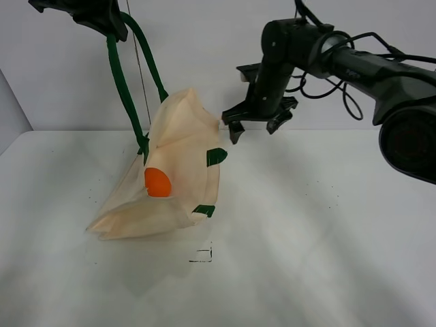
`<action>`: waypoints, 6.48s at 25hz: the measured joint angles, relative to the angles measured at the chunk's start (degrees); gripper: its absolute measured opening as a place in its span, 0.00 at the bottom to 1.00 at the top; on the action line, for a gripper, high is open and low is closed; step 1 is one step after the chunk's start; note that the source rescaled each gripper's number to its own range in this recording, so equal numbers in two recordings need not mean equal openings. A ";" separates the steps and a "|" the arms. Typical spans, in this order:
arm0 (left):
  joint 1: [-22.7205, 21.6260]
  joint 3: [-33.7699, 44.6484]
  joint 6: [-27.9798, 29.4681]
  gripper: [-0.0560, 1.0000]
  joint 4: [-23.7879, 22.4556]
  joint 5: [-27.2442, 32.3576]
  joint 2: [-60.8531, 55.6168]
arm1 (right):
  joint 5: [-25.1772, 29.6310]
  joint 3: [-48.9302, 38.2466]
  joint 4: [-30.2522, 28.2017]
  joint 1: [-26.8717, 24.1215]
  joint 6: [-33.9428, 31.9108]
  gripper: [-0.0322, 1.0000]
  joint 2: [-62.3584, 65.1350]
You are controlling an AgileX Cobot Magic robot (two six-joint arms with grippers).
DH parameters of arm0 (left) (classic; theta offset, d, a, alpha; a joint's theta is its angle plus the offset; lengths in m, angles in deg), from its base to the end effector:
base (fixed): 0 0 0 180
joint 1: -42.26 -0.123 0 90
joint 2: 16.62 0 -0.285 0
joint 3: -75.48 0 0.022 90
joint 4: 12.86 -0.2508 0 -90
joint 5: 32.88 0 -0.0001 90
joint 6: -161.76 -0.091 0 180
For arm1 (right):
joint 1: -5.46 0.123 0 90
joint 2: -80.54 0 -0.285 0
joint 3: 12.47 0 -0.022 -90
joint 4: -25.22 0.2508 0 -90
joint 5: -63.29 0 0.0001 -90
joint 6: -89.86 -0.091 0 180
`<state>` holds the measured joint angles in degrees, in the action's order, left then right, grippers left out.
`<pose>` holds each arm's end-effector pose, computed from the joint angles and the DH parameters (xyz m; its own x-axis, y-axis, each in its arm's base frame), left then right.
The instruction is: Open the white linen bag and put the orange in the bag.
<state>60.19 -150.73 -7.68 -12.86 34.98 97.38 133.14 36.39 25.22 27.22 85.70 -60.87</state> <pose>0.3837 -0.1242 0.4334 -0.7253 0.0420 -0.6872 0.1780 0.9757 -0.1281 0.4660 0.1860 0.2248 -0.9098 -0.2851 -0.3016 -0.3055 0.9519 0.0219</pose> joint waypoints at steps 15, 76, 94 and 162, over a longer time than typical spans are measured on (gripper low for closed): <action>0.00 0.00 -0.06 0.05 0.00 0.00 0.00 | 0.02 0.00 0.00 -18.37 1.32 1.00 0.00; 0.00 0.00 -1.16 0.05 0.00 0.00 0.00 | -10.85 -97.85 2.04 -20.28 3.01 1.00 133.86; 0.00 8.85 -1.68 0.05 4.59 -1.66 6.59 | -10.85 -97.85 1.54 -20.28 3.01 1.00 133.86; -17.70 92.13 -11.44 0.96 -0.76 -9.94 -71.56 | -10.85 -97.85 1.58 -20.28 3.01 1.00 133.86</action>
<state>42.49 -58.60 -19.11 -13.63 25.04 25.82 122.29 -61.46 26.80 6.94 88.70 72.99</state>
